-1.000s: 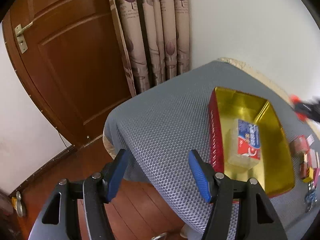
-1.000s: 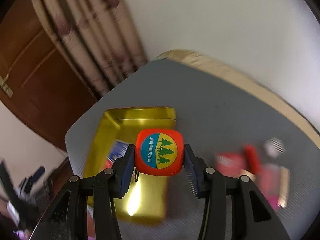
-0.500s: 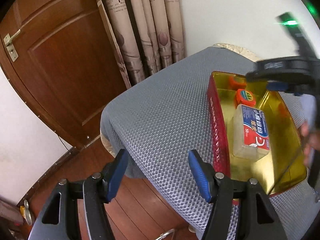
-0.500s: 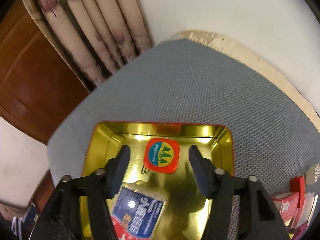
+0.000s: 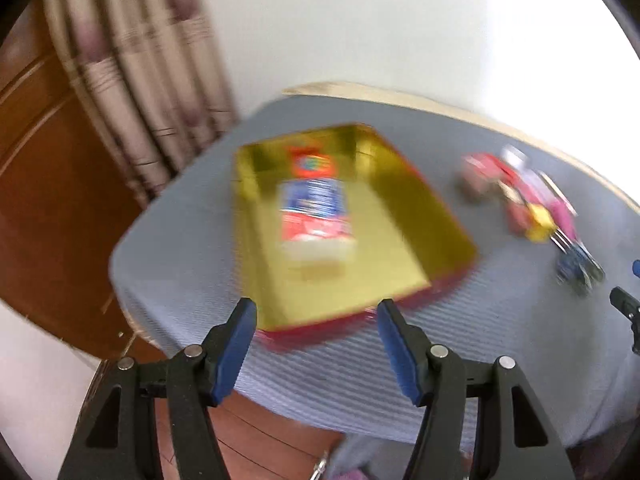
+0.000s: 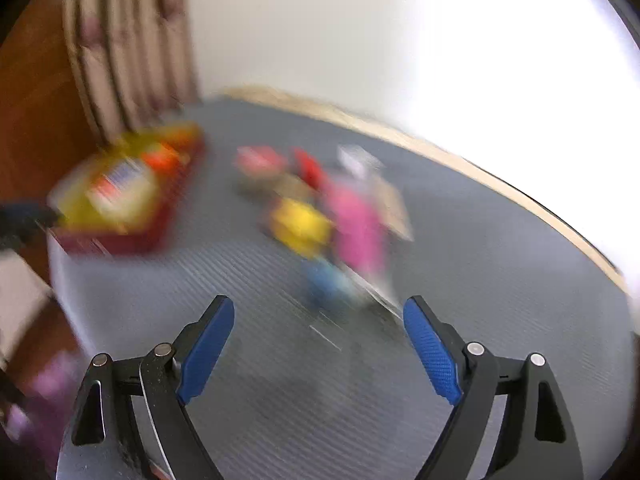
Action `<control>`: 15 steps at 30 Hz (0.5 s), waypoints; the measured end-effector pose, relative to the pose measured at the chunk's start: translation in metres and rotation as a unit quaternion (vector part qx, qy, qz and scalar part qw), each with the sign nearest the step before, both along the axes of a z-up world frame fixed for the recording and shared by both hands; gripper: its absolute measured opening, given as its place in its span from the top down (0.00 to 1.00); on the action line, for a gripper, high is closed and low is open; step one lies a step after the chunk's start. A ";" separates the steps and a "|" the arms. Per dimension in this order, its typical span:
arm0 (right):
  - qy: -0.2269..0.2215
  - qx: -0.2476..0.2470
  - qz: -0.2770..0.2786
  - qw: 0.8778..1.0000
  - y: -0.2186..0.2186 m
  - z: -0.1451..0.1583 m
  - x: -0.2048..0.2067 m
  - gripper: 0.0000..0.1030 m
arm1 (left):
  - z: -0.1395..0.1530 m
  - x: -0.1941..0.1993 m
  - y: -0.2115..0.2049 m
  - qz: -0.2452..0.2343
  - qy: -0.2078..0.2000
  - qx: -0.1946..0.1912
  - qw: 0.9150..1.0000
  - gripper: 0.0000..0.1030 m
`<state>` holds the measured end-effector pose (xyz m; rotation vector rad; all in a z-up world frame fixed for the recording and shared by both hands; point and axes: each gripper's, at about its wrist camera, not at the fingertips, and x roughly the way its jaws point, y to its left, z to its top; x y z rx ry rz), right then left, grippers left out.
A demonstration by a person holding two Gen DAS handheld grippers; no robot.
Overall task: Organize rigid objects
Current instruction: 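Lower the orange tape measure into the tin and open the right tool, then grasp the blue round keychain item with the left tool, carry to tin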
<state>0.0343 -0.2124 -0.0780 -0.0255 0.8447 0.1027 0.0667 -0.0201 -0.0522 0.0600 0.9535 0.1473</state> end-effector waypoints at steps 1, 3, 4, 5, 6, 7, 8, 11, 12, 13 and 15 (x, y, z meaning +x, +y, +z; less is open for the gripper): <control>0.000 0.011 -0.013 1.000 -0.017 -0.004 -0.009 0.18 | 0.000 -0.001 -0.012 -0.016 0.002 -0.002 1.000 0.38; 0.004 0.016 -0.037 0.999 -0.040 -0.014 -0.016 0.17 | 0.002 0.000 -0.038 -0.051 -0.003 -0.006 0.999 0.38; 0.009 0.018 -0.053 0.998 -0.051 -0.021 -0.016 0.17 | 0.003 0.002 -0.050 -0.070 0.000 -0.017 0.997 0.38; 0.012 0.026 -0.065 0.997 -0.061 -0.028 -0.015 0.17 | 0.003 0.006 -0.062 -0.093 0.007 -0.040 0.995 0.38; 0.015 0.037 -0.074 0.996 -0.069 -0.034 -0.015 0.17 | 0.002 0.010 -0.074 -0.112 0.012 -0.060 0.992 0.38; 0.018 0.048 -0.083 0.995 -0.076 -0.040 -0.014 0.17 | 0.001 0.015 -0.086 -0.132 0.016 -0.071 0.989 0.38; 0.020 0.052 -0.089 0.994 -0.081 -0.047 -0.013 0.17 | 0.000 0.021 -0.102 -0.154 0.018 -0.073 0.985 0.38; 0.035 0.079 -0.101 0.991 -0.096 -0.069 -0.013 0.16 | -0.004 0.037 -0.147 -0.219 0.020 -0.053 0.974 0.38; 0.030 0.078 -0.101 0.991 -0.092 -0.069 -0.013 0.17 | -0.005 0.044 -0.158 -0.234 0.024 -0.056 0.970 0.38; 0.022 0.081 -0.092 0.992 -0.091 -0.067 -0.015 0.13 | -0.008 0.054 -0.170 -0.244 0.035 -0.065 0.967 0.38; 0.023 0.082 -0.080 0.993 -0.088 -0.068 -0.016 0.12 | -0.013 0.069 -0.182 -0.235 0.051 -0.084 0.967 0.38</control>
